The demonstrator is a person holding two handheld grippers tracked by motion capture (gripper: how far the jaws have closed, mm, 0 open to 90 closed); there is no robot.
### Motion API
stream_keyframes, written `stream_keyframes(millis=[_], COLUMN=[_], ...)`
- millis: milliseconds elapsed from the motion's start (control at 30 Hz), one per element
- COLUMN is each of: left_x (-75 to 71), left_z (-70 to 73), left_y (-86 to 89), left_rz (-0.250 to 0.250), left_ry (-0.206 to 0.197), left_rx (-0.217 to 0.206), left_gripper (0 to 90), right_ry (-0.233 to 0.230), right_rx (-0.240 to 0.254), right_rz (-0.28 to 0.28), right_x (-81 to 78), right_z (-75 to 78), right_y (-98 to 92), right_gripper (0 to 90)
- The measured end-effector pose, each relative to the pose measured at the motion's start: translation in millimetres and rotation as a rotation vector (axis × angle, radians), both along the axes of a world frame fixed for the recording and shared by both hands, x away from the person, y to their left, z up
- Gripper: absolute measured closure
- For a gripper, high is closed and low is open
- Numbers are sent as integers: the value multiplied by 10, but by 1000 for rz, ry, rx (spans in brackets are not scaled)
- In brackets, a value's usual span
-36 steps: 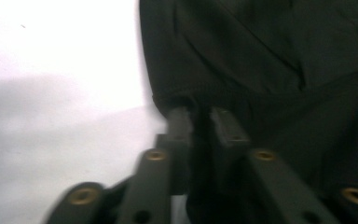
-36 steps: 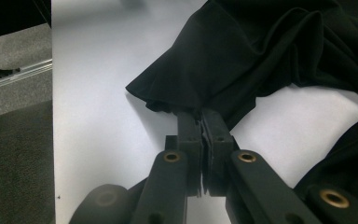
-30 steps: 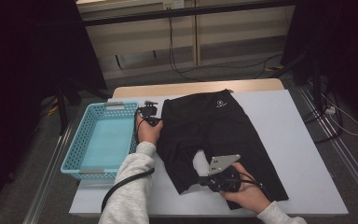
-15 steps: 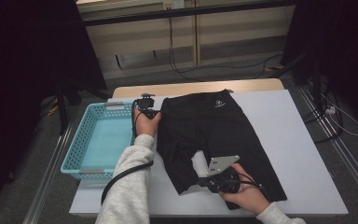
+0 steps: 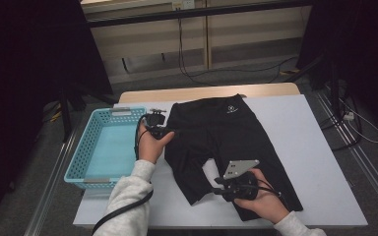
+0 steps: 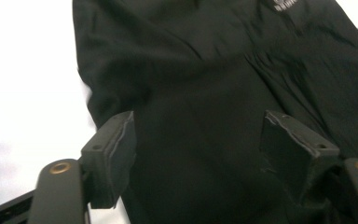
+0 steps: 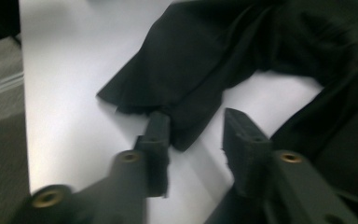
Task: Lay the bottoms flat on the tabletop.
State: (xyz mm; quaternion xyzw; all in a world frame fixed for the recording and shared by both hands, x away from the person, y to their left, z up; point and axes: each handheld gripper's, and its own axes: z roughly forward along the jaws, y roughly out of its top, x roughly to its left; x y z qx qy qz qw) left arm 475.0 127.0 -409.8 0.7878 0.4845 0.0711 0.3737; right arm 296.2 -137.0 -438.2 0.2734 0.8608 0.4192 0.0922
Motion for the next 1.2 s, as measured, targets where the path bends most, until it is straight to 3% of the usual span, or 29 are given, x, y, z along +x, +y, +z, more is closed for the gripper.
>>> stream_keyframes(millis=[100, 233, 433, 533, 600, 667, 800, 933, 1033, 1067, 1200], left_x=[-160, -338, -508, -570, -610, -624, -655, -692, -717, -726, -753], left_z=[-4, 22, 33, 21, 8, -5, -15, -49, -43, -39, -49], left_y=[45, 85, 128, 143, 152, 156, 164, 149, 150, 150, 131], left_rz=[-19, -42, -65, -77, -60, -73, -74, -81, -84, -83, -87], left_ry=[1, -28, -47, -62, -88, -70, -69, -60, -62, -63, -67], left_rx=[-8, -5, 2, 0, -22, -2, -8, 0, -4, 0, 6], left_gripper=[236, 224, 210, 209, 215, 210, 206, 205, 204, 204, 204], right_ry=[-20, -31, -44, -36, -25, -20, -28, -33, -41, -55, -28], right_rx=[21, 33, 26, 30, 60, 99, 152, 88, 71, 47, 17], right_rz=[-41, -84, -35, -75, -100, -93, -111, -152, -138, -136, -101], right_x=[22, 71, 105, 146, 180, 203, 239, 262, 248, 241, 245], right_z=[56, 52, 85, 95, 114, 151, 221, 119, 68, 64, -6], right_y=[-17, 43, 194, 166, 131, 97, 30, 96, 212, 262, 421], right_gripper=[500, 497, 510, 477, 464, 451, 439, 511, 647, 653, 681])
